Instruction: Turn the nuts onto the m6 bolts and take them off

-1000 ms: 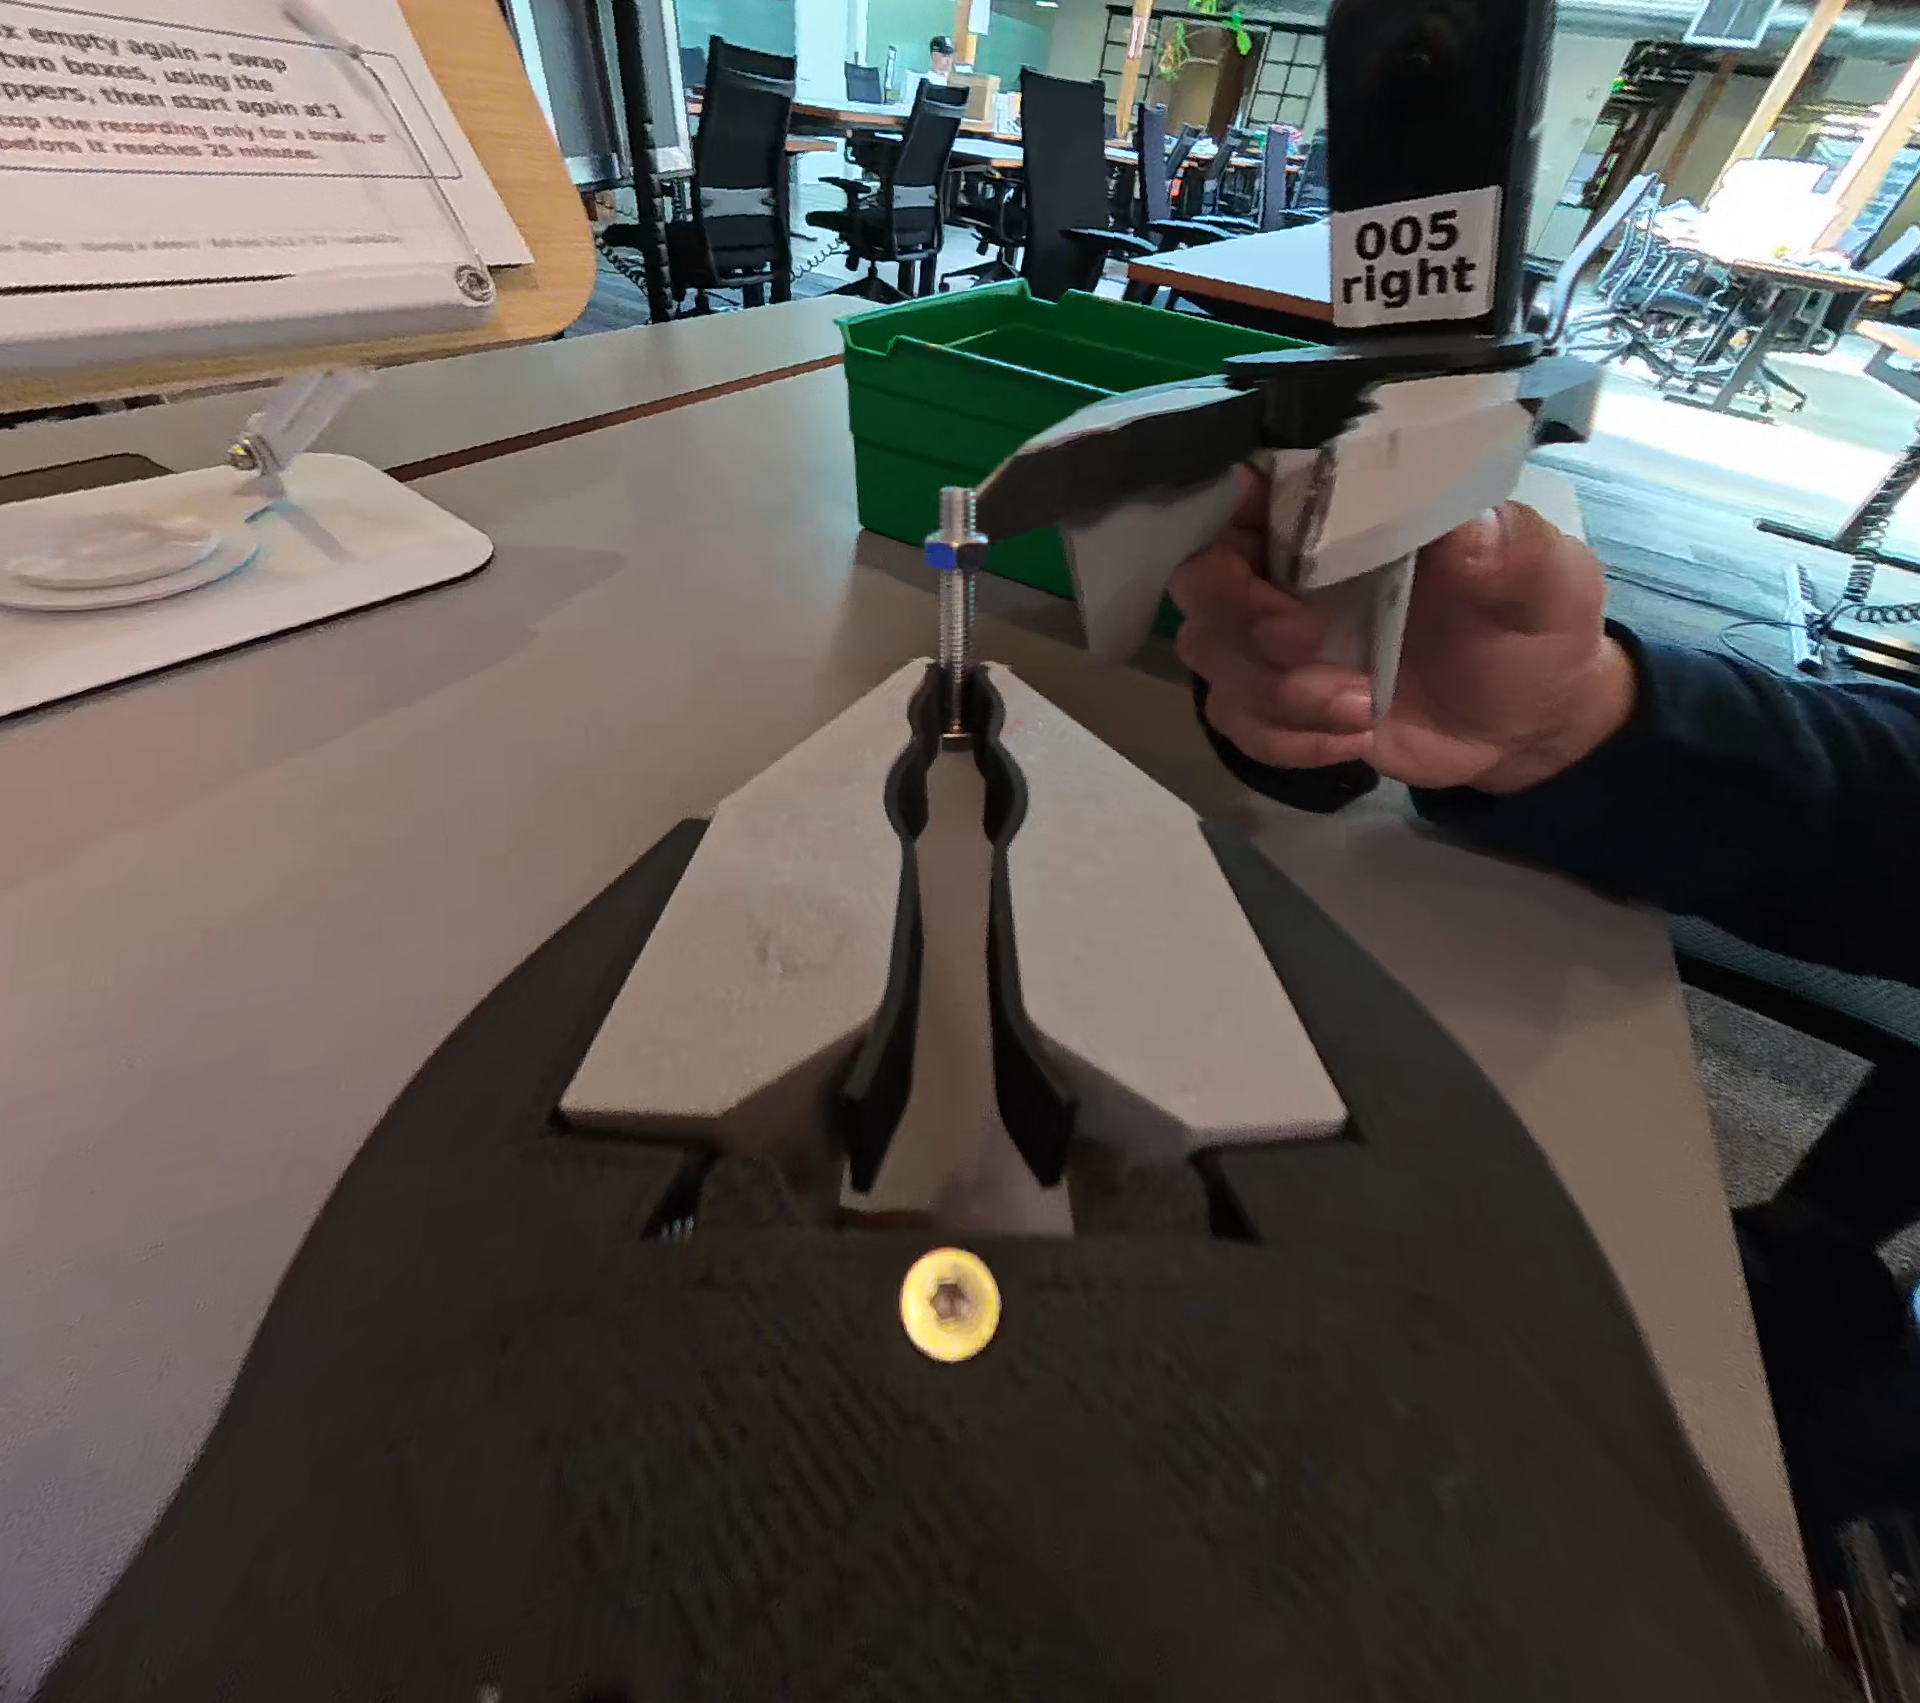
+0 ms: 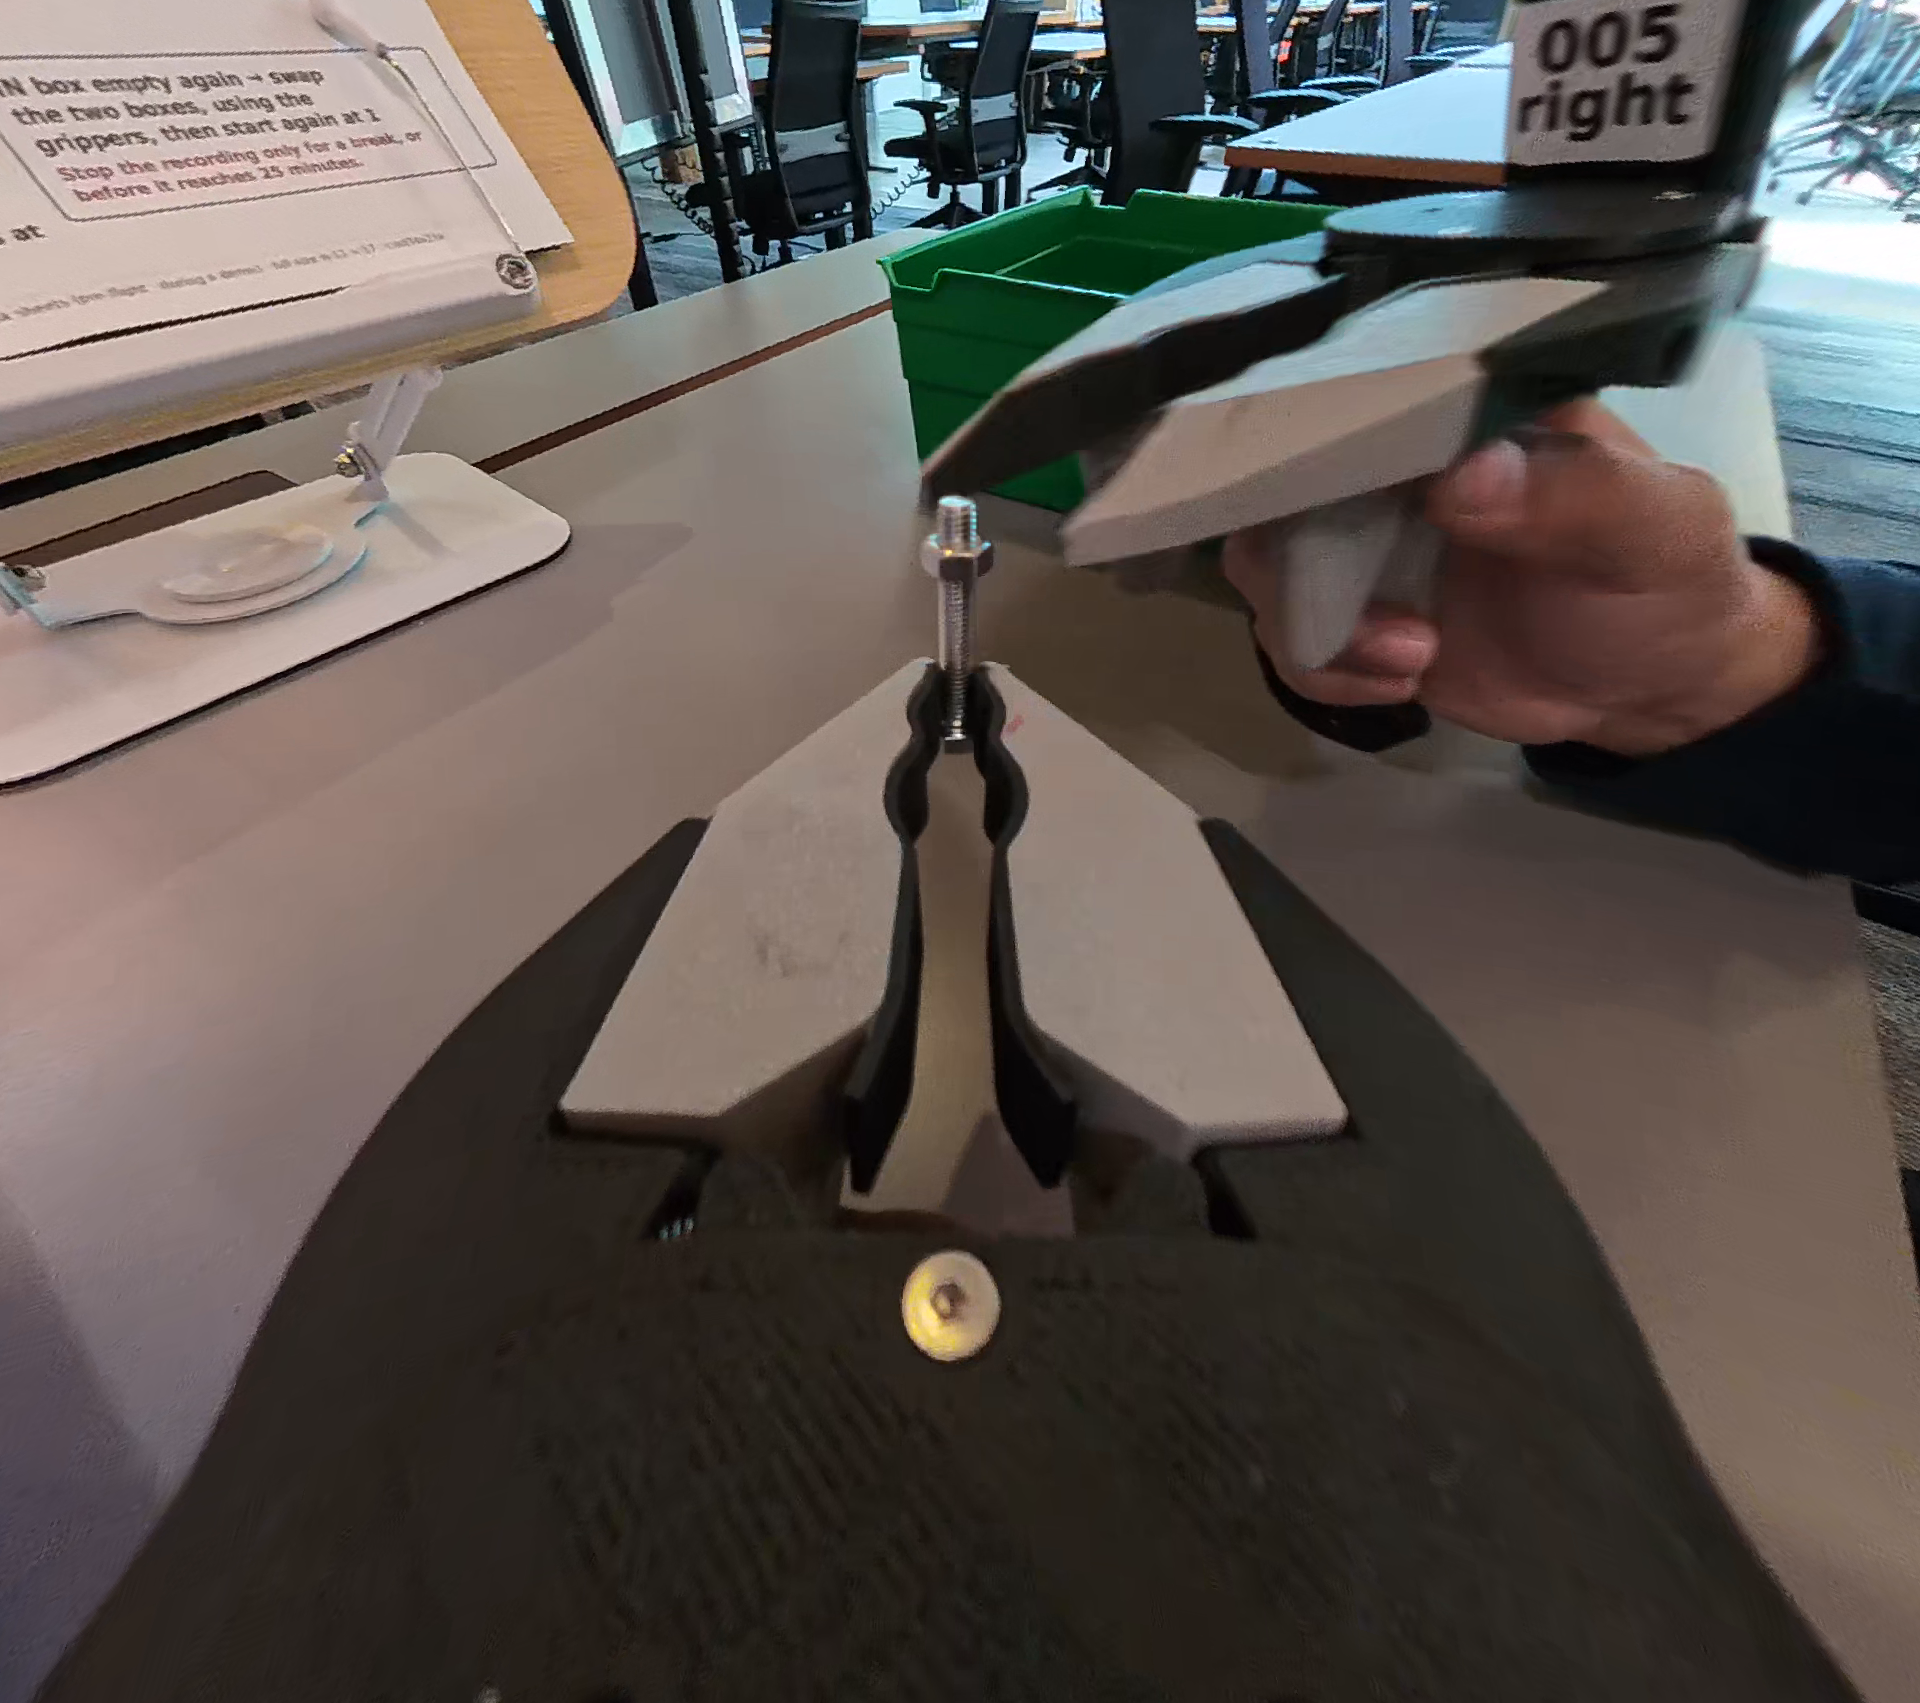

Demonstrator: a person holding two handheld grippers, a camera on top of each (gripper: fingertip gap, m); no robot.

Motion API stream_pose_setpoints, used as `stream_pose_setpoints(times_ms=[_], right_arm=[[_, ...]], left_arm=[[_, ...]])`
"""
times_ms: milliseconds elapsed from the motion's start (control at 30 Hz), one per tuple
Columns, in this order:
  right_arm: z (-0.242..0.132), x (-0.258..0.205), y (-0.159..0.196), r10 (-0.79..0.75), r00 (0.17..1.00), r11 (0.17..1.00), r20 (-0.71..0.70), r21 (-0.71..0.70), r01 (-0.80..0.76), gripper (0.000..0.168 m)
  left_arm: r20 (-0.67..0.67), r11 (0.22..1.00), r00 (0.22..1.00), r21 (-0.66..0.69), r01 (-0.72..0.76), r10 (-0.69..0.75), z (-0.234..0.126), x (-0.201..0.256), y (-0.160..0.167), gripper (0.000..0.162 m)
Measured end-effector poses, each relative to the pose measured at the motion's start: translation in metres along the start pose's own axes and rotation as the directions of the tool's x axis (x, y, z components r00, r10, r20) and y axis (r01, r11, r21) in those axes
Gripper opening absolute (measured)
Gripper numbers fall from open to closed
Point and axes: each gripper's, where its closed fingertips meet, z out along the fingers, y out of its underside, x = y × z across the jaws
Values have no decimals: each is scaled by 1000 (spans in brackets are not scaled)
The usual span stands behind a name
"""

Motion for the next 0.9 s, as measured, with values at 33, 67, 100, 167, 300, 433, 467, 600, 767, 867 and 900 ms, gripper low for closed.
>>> stream_pose_setpoints(times_ms=[33, 67, 100, 167, 300, 433, 467, 600, 767, 867, 900], right_arm=[[1, 5, 4, 26, 1000, 999, -14, -19, -26, 31], [3, 3, 7, 52, 999, 998, 12, -33, -52, 32], [6, 1, 10, 72, 997, 997, 35, -44, -70, 30], [10, -1, 15, 66, 997, 996, 38, -65, -64, 14], [12, -1, 22, 70, 997, 992, 38, -105, -65, 7], [11, 1, 21, 121, 991, 989, 51, -97, -115, 6], [10, 1, 22, 125, 991, 988, 54, -101, -119, 6], [13, -2, 23, 112, 992, 988, 63, -112, -104, 6], [10, -7, 20, 100, 991, 991, 88, -98, -91, 6], [10, -12, 20, 81, 991, 993, 103, -99, -71, 7], [11, -14, 20, 81, 991, 992, 110, -103, -70, 7]], left_arm=[[-6, 1000, 1000, -5, -9, 9, 1, 2, 1, 2], [-12, 1000, 1000, -15, -22, 22, 2, 4, 3, 2], [-23, 999, 999, -26, -36, 35, 4, 8, 5, 2], [-46, 997, 997, -40, -60, 59, 7, 15, 8, 3], [-48, 995, 996, -67, -74, 71, 10, 17, 14, 3], [-51, 997, 997, -51, -54, 52, 10, 17, 13, 3], [-47, 997, 997, -51, -59, 57, 10, 17, 14, 3], [-45, 997, 997, -51, -63, 61, 11, 18, 14, 7], [-76, 997, 995, -35, -68, 65, 10, 21, 12, 3], [-70, 996, 994, -38, -82, 79, 10, 21, 12, 3], [-64, 995, 994, -40, -96, 94, 10, 22, 13, 3]])
